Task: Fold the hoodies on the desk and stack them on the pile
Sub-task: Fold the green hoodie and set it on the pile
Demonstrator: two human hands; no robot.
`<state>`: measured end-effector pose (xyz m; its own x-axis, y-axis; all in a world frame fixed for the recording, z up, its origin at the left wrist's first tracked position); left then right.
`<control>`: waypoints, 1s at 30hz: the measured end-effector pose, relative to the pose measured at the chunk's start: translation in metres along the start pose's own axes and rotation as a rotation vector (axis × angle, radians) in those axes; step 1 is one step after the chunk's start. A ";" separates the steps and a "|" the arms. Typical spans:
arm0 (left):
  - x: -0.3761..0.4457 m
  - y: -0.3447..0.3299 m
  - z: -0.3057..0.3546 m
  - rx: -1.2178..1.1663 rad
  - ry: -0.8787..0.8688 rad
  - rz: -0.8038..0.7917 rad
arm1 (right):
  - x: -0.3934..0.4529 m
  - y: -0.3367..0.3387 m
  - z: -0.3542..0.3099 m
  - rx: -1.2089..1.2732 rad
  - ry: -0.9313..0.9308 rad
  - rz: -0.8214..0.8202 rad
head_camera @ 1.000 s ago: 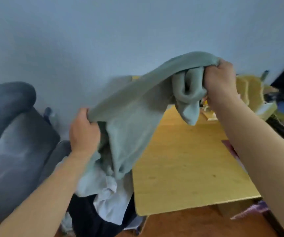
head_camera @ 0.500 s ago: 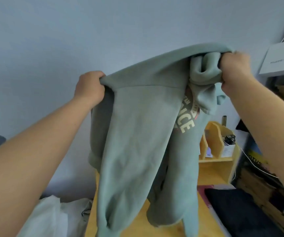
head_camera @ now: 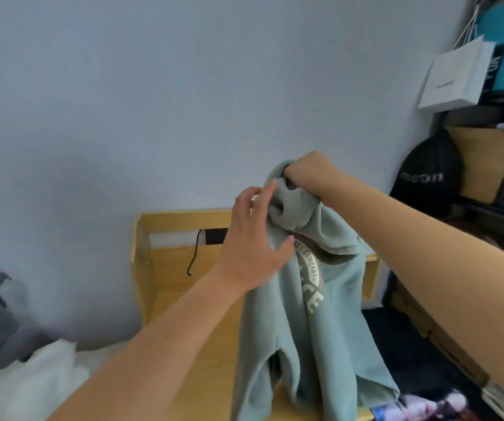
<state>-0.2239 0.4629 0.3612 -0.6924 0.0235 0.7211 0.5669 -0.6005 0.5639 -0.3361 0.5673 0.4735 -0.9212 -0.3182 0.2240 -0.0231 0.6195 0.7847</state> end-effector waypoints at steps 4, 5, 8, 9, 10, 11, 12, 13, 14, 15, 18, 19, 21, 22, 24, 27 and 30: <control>0.002 -0.012 -0.002 0.467 -0.065 0.038 | -0.013 -0.003 0.012 0.027 -0.015 -0.108; 0.004 -0.010 -0.002 0.507 -0.131 0.114 | -0.016 -0.006 0.016 0.084 -0.024 -0.163; 0.013 0.000 0.000 0.611 -0.338 0.233 | -0.022 -0.009 0.026 0.284 -0.025 -0.235; 0.018 0.002 0.004 0.625 -0.355 0.209 | -0.022 -0.009 0.030 0.357 -0.023 -0.241; 0.022 0.003 0.007 0.632 -0.357 0.166 | -0.022 -0.009 0.033 0.425 -0.013 -0.257; 0.027 0.003 0.010 0.646 -0.352 0.118 | -0.021 -0.008 0.038 0.498 -0.001 -0.275; 0.031 0.004 0.012 0.669 -0.337 0.085 | -0.023 -0.006 0.041 0.596 0.023 -0.286; 0.037 0.007 0.013 0.686 -0.288 0.067 | -0.025 -0.004 0.044 0.716 0.054 -0.283; 0.043 0.013 0.014 0.679 -0.189 0.055 | -0.029 -0.002 0.048 0.829 0.082 -0.268; 0.050 0.022 0.014 0.628 -0.038 0.049 | -0.033 0.000 0.053 0.895 0.106 -0.241; 0.076 0.046 0.002 0.268 0.394 0.070 | -0.052 -0.002 0.067 0.684 0.230 -0.198; 0.086 0.051 -0.003 0.144 0.450 0.067 | -0.058 -0.008 0.071 0.560 0.266 -0.239; 0.099 0.057 0.000 -0.098 0.511 0.080 | -0.065 -0.024 0.074 0.365 0.295 -0.351; 0.103 0.058 0.002 -0.239 0.534 0.085 | -0.063 -0.032 0.075 0.314 0.290 -0.365; 0.111 0.060 0.008 -0.481 0.551 0.073 | -0.056 -0.041 0.071 0.316 0.287 -0.300; 0.123 0.072 0.012 -0.534 0.519 0.108 | -0.034 -0.034 0.058 0.335 0.291 -0.117; 0.120 0.088 -0.009 -0.557 0.615 0.259 | -0.012 -0.005 0.046 0.391 0.186 0.030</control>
<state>-0.2607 0.4058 0.4934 -0.7811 -0.5079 0.3633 0.5505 -0.8347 0.0166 -0.3430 0.6009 0.4399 -0.8388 -0.3975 0.3721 -0.1754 0.8443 0.5064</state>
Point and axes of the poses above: each hand's wrist, its own x-axis towards the middle knuckle, its own y-axis out of the back of the hand, z = x × y, the point moved 3 cm from there along x, towards the middle knuckle, and after that the axes turned 4 degrees about -z, right-handed, at the moved point
